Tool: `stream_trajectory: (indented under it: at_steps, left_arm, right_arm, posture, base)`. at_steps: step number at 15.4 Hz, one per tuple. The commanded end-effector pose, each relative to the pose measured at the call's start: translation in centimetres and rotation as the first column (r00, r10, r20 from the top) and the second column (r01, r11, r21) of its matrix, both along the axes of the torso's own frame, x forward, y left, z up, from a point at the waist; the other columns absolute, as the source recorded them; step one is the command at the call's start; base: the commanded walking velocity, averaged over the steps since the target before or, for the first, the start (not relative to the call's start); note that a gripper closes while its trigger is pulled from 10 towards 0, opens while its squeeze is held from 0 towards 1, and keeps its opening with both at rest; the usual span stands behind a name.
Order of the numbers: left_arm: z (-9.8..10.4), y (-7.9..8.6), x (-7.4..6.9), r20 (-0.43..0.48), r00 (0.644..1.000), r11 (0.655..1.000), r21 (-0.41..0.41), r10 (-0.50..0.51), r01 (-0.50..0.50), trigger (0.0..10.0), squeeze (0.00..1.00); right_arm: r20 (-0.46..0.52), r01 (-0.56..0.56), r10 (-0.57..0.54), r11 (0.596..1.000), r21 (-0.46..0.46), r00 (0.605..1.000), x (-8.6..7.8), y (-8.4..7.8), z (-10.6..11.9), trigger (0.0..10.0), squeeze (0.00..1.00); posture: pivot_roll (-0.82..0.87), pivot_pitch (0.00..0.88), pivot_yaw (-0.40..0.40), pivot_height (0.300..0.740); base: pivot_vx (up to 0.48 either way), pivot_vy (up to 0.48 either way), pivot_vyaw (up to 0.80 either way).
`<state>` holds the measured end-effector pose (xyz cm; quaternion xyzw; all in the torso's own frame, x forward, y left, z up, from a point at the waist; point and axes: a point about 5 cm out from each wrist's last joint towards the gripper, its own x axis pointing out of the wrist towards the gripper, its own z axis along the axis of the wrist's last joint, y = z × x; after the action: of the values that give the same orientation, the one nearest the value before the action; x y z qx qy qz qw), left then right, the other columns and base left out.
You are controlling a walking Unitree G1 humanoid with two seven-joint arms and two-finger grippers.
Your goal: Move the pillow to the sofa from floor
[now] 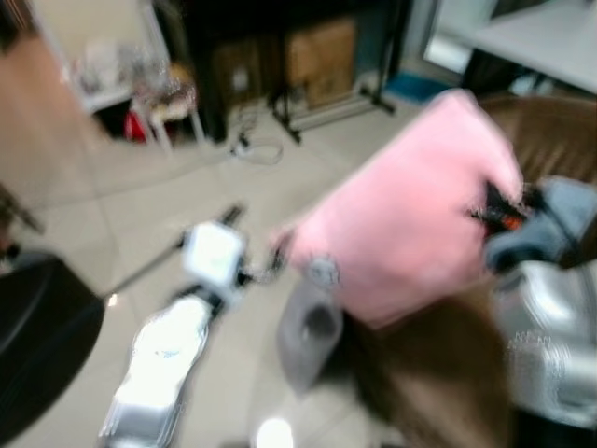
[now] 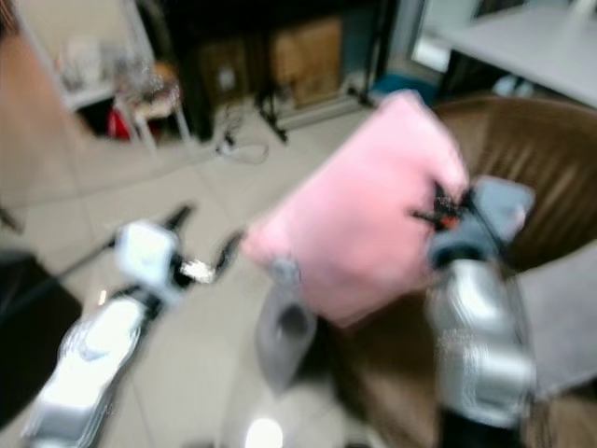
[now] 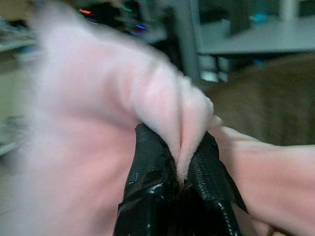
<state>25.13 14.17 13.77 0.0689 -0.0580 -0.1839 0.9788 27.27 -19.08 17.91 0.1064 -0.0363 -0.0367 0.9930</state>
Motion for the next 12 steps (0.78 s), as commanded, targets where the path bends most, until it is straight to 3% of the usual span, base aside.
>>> stream_trajectory:
  at_steps: [1,5,12]
  left_arm:
    - [-0.6,0.4,-0.1,-0.036,0.999,0.999,0.008,0.034,-0.034,10.0,0.00]
    - [-0.9,0.5,0.1,-0.042,0.997,0.998,0.030,0.063,-0.061,10.0,0.00]
    - [-0.9,0.9,0.2,-0.029,0.997,0.996,0.059,0.076,-0.074,10.0,0.00]
  right_arm:
    - [-0.052,-0.031,0.029,0.999,-0.030,0.998,-0.3,0.3,-1.4,10.0,0.00]
    - [-0.149,-0.016,0.013,1.000,-0.017,0.989,-1.3,0.4,-4.3,10.0,0.00]
    - [-0.171,-0.005,0.005,1.000,-0.003,0.985,-1.6,0.7,-5.5,10.0,0.00]
  posture:
    - [-0.08,0.000,0.041,0.740]
    - [-0.09,0.000,0.044,0.740]
    - [-0.08,0.000,0.047,0.740]
  base:
    - [0.000,0.000,0.00]
    - [0.000,0.000,0.00]
    - [0.000,0.000,-0.78]
